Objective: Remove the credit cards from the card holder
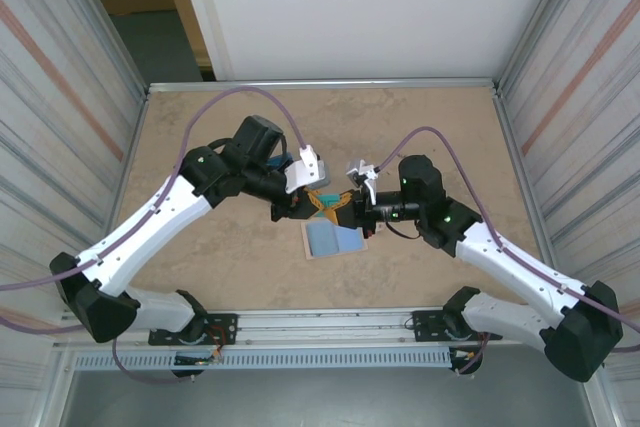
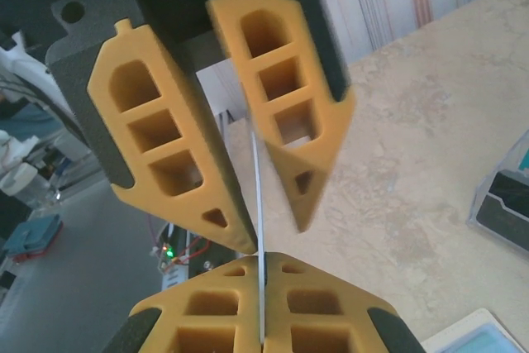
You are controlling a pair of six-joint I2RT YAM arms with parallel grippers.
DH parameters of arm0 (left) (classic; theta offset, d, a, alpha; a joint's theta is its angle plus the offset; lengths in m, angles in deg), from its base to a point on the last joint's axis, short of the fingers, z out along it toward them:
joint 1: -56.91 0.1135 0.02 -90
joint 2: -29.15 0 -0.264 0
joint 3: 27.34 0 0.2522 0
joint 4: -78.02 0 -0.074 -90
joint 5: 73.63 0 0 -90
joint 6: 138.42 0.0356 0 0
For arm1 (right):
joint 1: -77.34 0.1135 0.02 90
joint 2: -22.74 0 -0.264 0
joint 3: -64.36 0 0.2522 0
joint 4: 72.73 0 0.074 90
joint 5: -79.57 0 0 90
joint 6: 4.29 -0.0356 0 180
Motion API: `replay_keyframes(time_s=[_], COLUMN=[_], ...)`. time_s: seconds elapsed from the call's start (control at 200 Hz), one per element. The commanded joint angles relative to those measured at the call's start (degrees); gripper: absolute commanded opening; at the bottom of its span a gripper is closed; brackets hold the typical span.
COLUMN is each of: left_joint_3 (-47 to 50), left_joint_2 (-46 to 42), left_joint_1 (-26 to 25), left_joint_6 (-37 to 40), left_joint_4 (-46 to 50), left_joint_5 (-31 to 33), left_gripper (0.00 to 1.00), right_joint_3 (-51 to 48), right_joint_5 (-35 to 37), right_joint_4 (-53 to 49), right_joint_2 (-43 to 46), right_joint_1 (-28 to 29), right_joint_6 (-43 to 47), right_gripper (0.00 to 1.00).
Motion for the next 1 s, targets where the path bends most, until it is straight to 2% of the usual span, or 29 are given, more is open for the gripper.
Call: replay_keyframes(time_s=[0.0, 0.04, 0.105, 0.261, 0.351, 0.391, 0.411, 0.421, 0.511, 0.727, 0.997], left_joint_3=[-1.5, -1.2, -0.4, 3.7, 7.6, 9.5, 10.5, 10.9, 15.6, 21.9, 21.1], left_joint_2=[0.1, -0.1, -0.6, -2.8, -4.1, -4.5, -4.6, -4.6, -4.7, -1.1, 7.3], left_joint_1=[0.1, 0.5, 1.3, 3.8, 5.4, 6.4, 6.8, 7.1, 9.5, 16.5, 19.9], left_joint_6=[1.5, 1.5, 1.2, 1.0, 1.4, 2.1, 2.5, 2.8, 4.8, 8.0, 11.6], left_joint_4=[-0.2, -0.6, -1.6, -5.4, -8.9, -10.7, -11.6, -12.0, -16.9, -28.1, -32.7], left_joint_5=[1.8, 2.6, 3.2, 6.7, 10.0, 11.5, 12.0, 12.2, 14.2, 14.1, 16.4], left_gripper=[0.07, 0.01, 0.0, 0.0, 0.0, 0.0, 0.0, 0.0, 0.0, 0.0, 0.0], right_joint_3=[1.7, 1.8, 1.8, 0.8, 0.0, -0.2, -0.3, -0.4, -0.6, -0.2, 0.1], right_joint_5=[-0.1, 1.4, 4.4, 8.5, 11.8, 13.6, 14.2, 14.8, 19.1, 28.0, 32.8], right_joint_4=[-0.6, -1.4, -2.8, -5.1, -6.6, -7.4, -8.0, -8.1, -9.9, -12.6, -12.7], right_joint_2=[0.5, 0.9, 1.6, 6.2, 9.1, 10.4, 10.8, 11.2, 13.0, 13.7, 12.3], right_joint_1=[0.4, 0.4, -0.1, -2.5, -3.4, -3.6, -3.6, -3.6, -3.7, -3.7, -3.7], right_joint_6=[1.4, 1.4, 1.5, 1.3, 0.8, 0.6, 0.4, 0.3, -0.9, -4.3, -5.8], right_gripper=[0.09, 0.2, 0.36, 0.5, 0.66, 0.8, 0.96, 1.0, 0.99, 0.99, 0.99])
